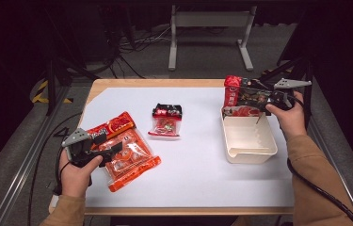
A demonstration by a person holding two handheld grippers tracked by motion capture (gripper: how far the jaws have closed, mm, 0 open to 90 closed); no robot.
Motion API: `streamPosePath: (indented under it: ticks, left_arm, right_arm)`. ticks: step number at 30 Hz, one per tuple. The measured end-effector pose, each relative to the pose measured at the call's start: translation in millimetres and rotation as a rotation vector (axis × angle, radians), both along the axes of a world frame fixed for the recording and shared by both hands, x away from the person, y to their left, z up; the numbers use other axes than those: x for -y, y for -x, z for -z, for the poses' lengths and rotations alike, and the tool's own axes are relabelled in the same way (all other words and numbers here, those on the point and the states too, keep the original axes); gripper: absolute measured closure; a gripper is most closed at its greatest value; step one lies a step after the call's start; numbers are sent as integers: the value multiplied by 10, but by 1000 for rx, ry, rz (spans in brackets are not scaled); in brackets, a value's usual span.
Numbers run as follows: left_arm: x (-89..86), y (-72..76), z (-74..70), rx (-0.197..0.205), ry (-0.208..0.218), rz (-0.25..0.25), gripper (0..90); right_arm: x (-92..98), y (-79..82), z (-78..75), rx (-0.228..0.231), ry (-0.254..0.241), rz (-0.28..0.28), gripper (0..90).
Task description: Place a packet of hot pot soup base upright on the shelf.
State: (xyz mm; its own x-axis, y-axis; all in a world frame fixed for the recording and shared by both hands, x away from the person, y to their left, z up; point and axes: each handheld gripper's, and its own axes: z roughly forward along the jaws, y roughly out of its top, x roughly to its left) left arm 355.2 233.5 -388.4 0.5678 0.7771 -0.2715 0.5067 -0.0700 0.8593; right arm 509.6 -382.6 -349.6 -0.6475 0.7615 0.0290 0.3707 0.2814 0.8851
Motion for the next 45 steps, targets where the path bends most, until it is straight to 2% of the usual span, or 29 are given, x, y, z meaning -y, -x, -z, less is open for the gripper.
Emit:
streamPosePath:
  ticks: [5, 12, 15, 17, 21, 24, 29, 31, 32, 39, 41, 42, 44, 45]
  left_arm:
    - [26, -20, 4, -5, -3, 10, 198]
    - [87, -75, 0, -4, -4, 30, 197]
    - [107, -107, -11, 1, -6, 42, 197]
    - [121, -123, -20, 4, -6, 47, 197]
    - [151, -148, -26, 4, -5, 56, 196]
    - [147, -165, -26, 5, -9, 51, 196]
    - [105, -196, -32, 12, -39, 32, 193]
    - [90, -200, -47, 13, -54, 27, 176]
    - [46, -201, -99, 29, -101, 26, 167]
    - [-126, -191, -138, 18, -120, 14, 157]
    - [-145, -190, -135, 18, -123, 7, 156]
    - [-180, -187, -129, 8, -134, 2, 157]
    - [-194, -187, -125, 8, -142, -5, 157]
    - [-209, -187, -118, 10, -147, -11, 157]
  right_arm:
    - [37, 105, -93, 25, 2, 8, 272]
    - [96, 293, -203, 39, 1, 56, 252]
    - [128, 461, -230, 63, -7, 89, 252]
    - [137, 554, -236, 56, 4, 118, 252]
    - [119, 744, -263, 55, -10, 114, 247]
    - [54, 891, -281, 61, -38, 84, 238]
    - [-111, 1144, -249, 76, -49, 47, 239]
    - [-181, 1229, -233, 60, -90, 20, 246]
    - [-232, 1285, -229, 54, -110, 1, 246]
    - [-503, 1548, -208, 74, -116, -79, 244]
    - [-541, 1573, -193, 68, -131, -96, 244]
    - [-629, 1623, -145, 56, -170, -134, 244]
    - [-682, 1643, -122, 53, -157, -147, 244]
    - [-733, 1655, -103, 47, -136, -166, 244]
